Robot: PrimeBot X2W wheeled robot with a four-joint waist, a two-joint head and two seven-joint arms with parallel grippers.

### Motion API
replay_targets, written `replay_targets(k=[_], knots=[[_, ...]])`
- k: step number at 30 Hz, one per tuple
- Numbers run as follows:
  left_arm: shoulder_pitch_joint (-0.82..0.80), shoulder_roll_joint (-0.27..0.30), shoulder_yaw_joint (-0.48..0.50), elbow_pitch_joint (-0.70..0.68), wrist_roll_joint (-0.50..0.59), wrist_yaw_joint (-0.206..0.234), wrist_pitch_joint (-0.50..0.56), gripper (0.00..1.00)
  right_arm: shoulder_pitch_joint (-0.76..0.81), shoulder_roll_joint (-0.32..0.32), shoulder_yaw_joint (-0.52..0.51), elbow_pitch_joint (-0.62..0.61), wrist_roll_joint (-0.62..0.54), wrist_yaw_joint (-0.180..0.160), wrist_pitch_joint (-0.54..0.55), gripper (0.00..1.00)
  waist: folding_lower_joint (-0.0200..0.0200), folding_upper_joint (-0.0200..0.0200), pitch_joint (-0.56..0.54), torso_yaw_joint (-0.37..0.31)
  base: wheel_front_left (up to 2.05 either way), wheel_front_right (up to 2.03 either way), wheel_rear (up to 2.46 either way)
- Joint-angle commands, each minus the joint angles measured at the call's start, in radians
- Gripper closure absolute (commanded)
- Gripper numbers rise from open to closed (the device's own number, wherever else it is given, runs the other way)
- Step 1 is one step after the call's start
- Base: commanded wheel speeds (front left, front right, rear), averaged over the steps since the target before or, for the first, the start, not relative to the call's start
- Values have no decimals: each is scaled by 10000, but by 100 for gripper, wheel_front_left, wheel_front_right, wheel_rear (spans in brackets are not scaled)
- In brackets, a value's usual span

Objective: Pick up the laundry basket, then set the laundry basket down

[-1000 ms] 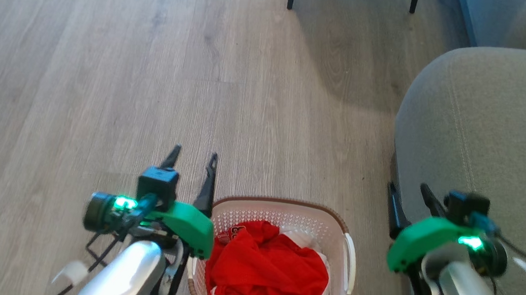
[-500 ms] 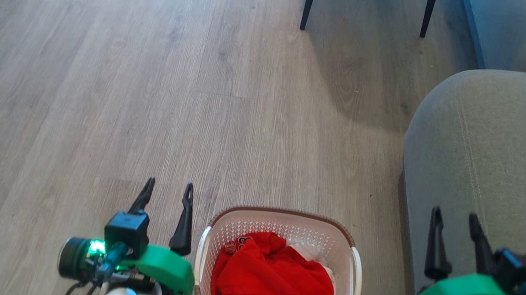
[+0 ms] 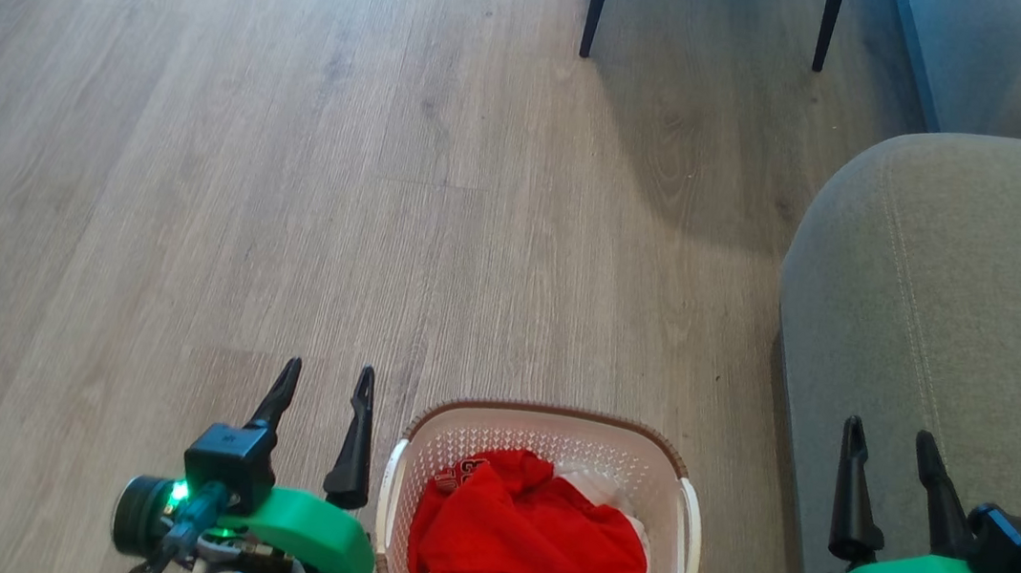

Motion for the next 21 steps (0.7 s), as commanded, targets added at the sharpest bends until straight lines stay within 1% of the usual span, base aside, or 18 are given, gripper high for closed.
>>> replay_targets(k=[1,7,21], knots=[[-375,-59,301,-260,19,29,-80,0,-232,-75,174,-341,60,67,-131,0,1,-1,14,1,0,0,0],[-448,-59,281,-148,-2,154,-80,0,-230,-75,238,-315,35,67,-131,0,1,-1,0,-13,0,0,0],[-498,-60,243,77,-149,172,-80,0,-222,-74,276,-283,32,67,-131,0,1,-1,-126,-2,0,0,0]])
